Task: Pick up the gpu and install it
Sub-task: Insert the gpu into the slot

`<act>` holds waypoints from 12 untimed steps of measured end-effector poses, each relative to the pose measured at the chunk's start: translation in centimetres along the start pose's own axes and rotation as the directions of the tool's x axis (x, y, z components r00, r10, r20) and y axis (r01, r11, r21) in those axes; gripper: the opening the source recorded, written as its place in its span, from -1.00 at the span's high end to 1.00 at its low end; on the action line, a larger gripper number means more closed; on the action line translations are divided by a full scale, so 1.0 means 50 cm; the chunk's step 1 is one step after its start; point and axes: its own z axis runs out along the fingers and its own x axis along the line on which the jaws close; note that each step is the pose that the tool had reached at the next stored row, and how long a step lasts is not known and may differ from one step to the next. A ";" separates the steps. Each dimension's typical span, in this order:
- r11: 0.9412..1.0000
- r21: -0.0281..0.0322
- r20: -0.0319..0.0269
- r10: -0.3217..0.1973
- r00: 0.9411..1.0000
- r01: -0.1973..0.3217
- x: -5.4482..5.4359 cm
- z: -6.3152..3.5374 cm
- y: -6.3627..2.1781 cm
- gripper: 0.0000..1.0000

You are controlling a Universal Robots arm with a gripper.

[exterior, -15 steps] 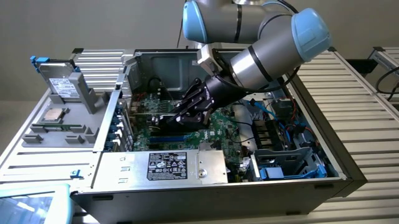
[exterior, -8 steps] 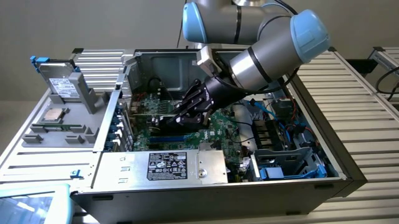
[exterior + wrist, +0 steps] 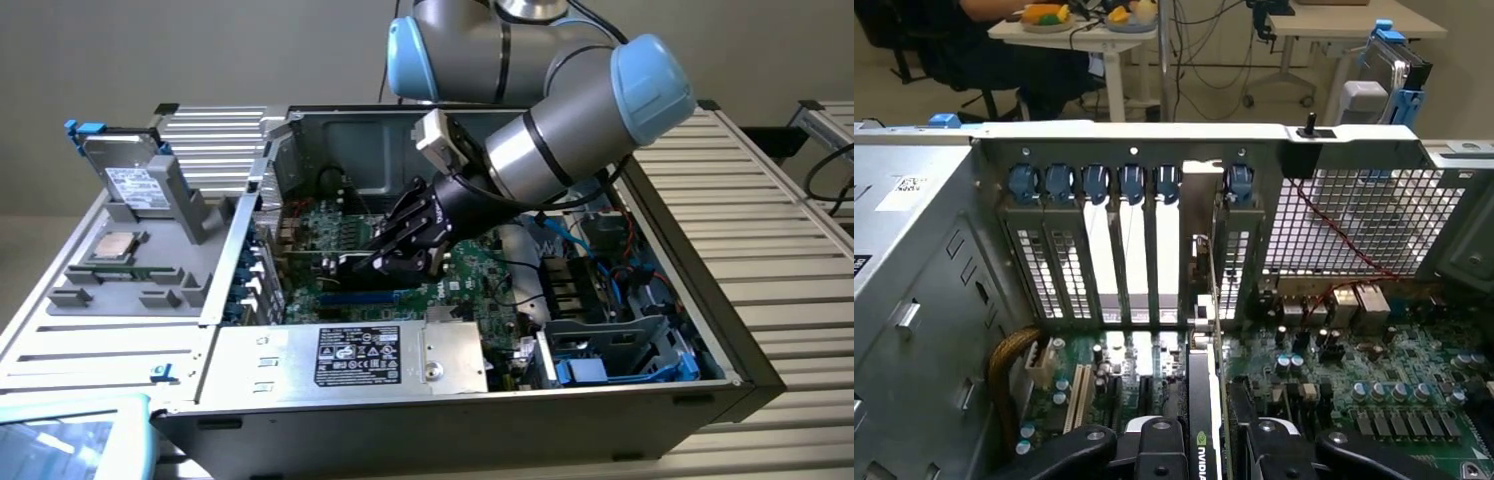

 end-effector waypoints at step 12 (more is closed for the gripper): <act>1.000 0.000 0.000 0.000 1.000 0.000 -0.001 0.009 -0.007 0.45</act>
